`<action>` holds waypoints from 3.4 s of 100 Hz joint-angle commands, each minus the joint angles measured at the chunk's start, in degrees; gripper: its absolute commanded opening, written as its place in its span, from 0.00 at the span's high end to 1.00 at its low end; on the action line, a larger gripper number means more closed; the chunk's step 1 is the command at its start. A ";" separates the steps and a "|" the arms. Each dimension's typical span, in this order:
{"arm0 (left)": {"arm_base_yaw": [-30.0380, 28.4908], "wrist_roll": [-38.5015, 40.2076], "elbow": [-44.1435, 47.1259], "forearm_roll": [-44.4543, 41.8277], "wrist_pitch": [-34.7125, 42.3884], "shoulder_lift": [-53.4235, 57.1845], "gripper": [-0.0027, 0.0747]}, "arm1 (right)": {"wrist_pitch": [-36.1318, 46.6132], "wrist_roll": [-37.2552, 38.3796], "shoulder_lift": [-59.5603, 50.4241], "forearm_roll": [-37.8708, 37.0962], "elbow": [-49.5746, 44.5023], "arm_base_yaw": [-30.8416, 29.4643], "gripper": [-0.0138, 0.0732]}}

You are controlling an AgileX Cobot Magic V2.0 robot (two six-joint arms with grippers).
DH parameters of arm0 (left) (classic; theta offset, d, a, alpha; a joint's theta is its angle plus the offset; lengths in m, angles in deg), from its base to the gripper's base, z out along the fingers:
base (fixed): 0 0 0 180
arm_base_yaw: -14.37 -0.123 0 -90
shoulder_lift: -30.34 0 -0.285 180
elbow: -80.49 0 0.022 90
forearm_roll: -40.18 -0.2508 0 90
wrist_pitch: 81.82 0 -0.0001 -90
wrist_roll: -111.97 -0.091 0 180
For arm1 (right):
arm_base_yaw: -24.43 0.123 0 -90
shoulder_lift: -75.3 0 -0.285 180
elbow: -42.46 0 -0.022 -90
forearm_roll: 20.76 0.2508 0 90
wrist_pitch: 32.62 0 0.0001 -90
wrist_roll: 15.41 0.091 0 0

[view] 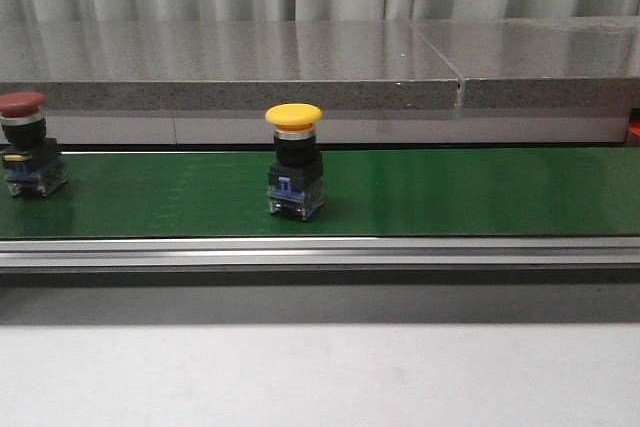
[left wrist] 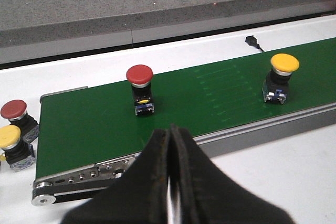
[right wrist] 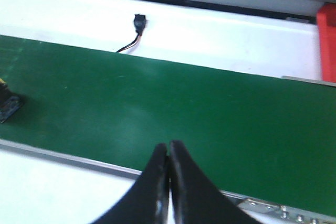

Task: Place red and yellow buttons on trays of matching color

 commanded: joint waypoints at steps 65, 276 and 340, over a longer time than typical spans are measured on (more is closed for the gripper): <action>0.34 0.07 -1.27 1.00 3.76 -0.62 0.99 | -18.88 -11.76 26.74 9.61 31.16 12.22 0.24; 0.34 0.07 -1.27 1.00 3.76 -0.62 0.99 | -30.80 -7.93 36.85 15.04 42.26 -17.29 0.67; 0.34 0.07 -1.27 1.00 3.76 -0.62 0.99 | -14.72 -3.52 36.02 15.04 25.95 -46.87 0.67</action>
